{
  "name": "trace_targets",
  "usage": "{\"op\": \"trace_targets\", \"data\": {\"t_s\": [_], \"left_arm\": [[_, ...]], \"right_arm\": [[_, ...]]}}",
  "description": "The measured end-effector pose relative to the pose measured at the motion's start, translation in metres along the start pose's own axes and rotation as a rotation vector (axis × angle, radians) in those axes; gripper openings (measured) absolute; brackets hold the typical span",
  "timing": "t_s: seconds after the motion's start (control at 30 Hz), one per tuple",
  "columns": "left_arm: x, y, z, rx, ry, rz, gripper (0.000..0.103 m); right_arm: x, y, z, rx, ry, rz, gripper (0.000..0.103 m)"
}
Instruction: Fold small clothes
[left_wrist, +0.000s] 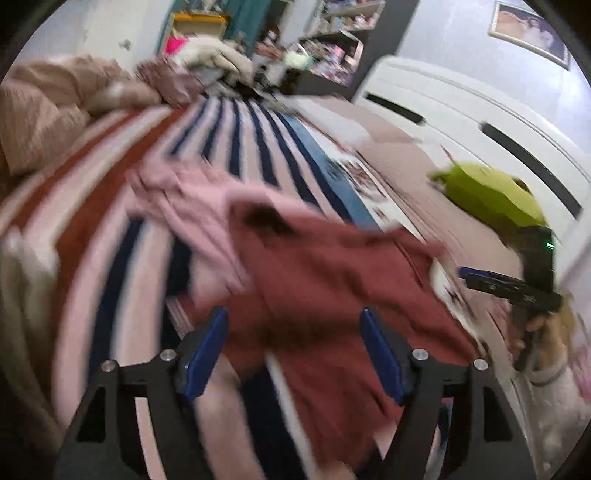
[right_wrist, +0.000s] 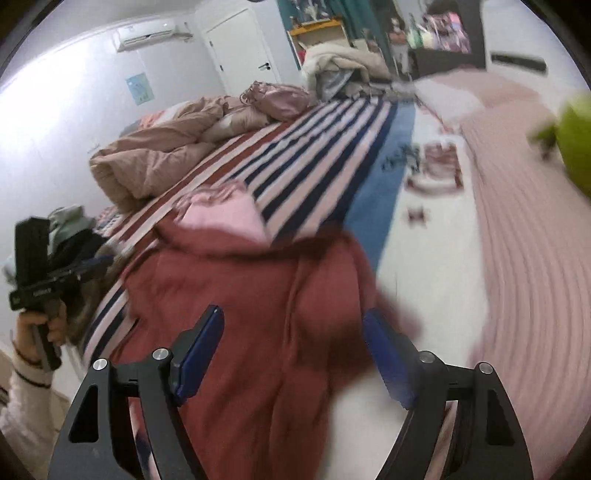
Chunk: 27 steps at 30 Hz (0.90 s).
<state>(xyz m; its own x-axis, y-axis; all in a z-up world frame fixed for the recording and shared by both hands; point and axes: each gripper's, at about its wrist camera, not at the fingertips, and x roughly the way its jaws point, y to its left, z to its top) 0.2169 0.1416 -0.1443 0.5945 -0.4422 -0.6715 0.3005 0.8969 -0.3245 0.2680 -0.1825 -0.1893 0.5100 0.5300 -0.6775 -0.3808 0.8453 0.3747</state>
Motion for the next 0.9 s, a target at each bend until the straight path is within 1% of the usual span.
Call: {"op": "trace_targets", "data": {"t_s": [0.07,0.1,0.13,0.17,0.2,0.23,0.27,0.3,0.37,0.4,0.47,0.53,0.6,0.67,0.73,0.77,0.8,0.83,0.87,0.9], "left_arm": [[0.012,-0.008,-0.026,-0.01,0.052,-0.032,0.07],[0.022,-0.013,-0.04,-0.017,0.073,-0.029,0.069],[0.028,-0.014,-0.047,-0.025,0.078,-0.025,0.058],[0.033,-0.016,-0.054,-0.041,0.076,-0.031,0.036],[0.036,-0.019,-0.06,-0.062,0.071,-0.061,0.027],[0.036,-0.021,-0.064,-0.071,0.054,-0.06,0.019],[0.033,-0.023,-0.065,-0.066,0.04,-0.04,0.008],[0.026,-0.025,-0.067,-0.063,0.024,-0.025,0.008],[0.011,-0.025,-0.071,-0.081,-0.011,-0.039,0.006],[0.002,-0.026,-0.076,-0.077,-0.018,-0.044,0.006],[-0.008,-0.029,-0.085,-0.053,-0.006,-0.032,0.005],[-0.017,-0.032,-0.099,-0.035,0.006,-0.036,0.005],[-0.023,-0.03,-0.107,-0.038,0.016,-0.032,0.005],[-0.03,-0.025,-0.113,-0.055,0.015,-0.04,0.005],[-0.03,-0.023,-0.116,-0.037,0.038,-0.037,0.009],[-0.032,-0.022,-0.116,-0.032,0.025,-0.029,0.025],[-0.032,-0.022,-0.114,-0.034,0.016,-0.03,0.037],[-0.032,-0.023,-0.111,-0.037,0.008,-0.044,0.056],[-0.031,-0.024,-0.109,-0.039,0.001,-0.057,0.06],[-0.026,-0.024,-0.103,-0.044,-0.001,-0.074,0.06]], "right_arm": [[0.003,0.002,-0.029,0.019,0.051,0.026,0.075],[0.007,0.005,-0.043,0.009,0.072,0.012,0.071],[0.01,0.008,-0.052,-0.004,0.077,-0.013,0.065],[0.013,0.009,-0.059,-0.008,0.07,-0.045,0.041],[0.013,0.01,-0.066,0.009,0.058,-0.06,0.017],[0.013,0.01,-0.068,0.027,0.045,-0.052,0.01],[0.011,0.01,-0.07,0.039,0.031,-0.049,0.007],[0.008,0.014,-0.073,0.033,0.019,-0.061,0.004],[0.0,0.019,-0.079,0.011,0.007,-0.067,0.001],[-0.006,0.022,-0.085,0.008,0.006,-0.058,0.0],[-0.016,0.023,-0.094,0.014,0.009,-0.03,0.0],[-0.023,0.023,-0.104,0.022,0.027,0.005,0.0],[-0.027,0.026,-0.116,0.021,0.057,0.026,0.0],[-0.031,0.03,-0.122,-0.004,0.073,0.012,0.0],[-0.037,0.029,-0.119,-0.007,0.053,0.017,0.002],[-0.039,0.027,-0.115,0.001,0.038,0.025,0.008],[-0.04,0.026,-0.107,0.002,0.014,0.024,0.028],[-0.04,0.025,-0.102,-0.001,-0.001,0.017,0.048],[-0.038,0.025,-0.096,-0.01,-0.01,0.008,0.054],[-0.03,0.026,-0.088,-0.015,0.0,0.013,0.057]]}}
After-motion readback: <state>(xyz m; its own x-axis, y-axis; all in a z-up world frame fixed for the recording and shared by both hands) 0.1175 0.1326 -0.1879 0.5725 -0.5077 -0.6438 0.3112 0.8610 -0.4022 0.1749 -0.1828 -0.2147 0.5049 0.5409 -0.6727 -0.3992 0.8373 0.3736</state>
